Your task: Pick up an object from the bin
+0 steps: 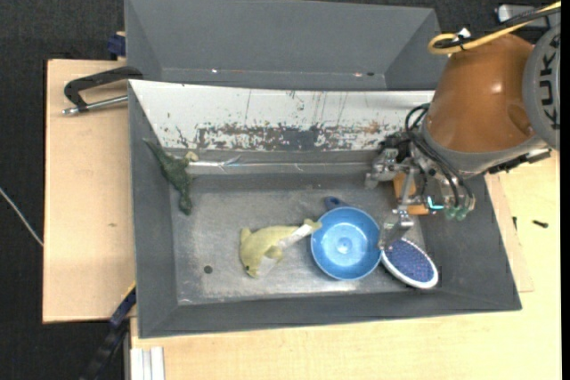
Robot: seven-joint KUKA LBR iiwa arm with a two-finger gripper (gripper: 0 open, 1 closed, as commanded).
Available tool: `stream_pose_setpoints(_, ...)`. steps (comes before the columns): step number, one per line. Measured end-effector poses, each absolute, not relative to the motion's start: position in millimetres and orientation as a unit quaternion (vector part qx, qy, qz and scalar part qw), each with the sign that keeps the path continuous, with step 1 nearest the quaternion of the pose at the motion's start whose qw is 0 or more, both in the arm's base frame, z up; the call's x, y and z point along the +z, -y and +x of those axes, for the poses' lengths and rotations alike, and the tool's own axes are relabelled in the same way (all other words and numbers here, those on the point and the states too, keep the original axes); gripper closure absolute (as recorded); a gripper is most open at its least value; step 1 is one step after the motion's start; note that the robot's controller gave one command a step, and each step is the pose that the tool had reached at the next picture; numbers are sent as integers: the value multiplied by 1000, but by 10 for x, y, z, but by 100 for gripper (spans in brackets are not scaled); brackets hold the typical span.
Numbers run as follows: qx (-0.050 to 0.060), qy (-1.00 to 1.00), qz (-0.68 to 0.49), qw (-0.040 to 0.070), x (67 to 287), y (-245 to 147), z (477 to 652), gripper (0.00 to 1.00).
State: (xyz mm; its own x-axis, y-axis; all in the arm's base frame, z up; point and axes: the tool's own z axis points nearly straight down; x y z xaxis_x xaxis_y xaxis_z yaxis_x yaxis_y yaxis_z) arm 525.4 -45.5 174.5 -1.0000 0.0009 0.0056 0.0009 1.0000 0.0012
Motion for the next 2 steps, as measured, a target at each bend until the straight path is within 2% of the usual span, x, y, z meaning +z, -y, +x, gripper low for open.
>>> stream_pose_setpoints(1,0,983,185,-1,729,92,5239,0)
stream_pose_setpoints(2,0,983,185,-5,740,87,5263,100)
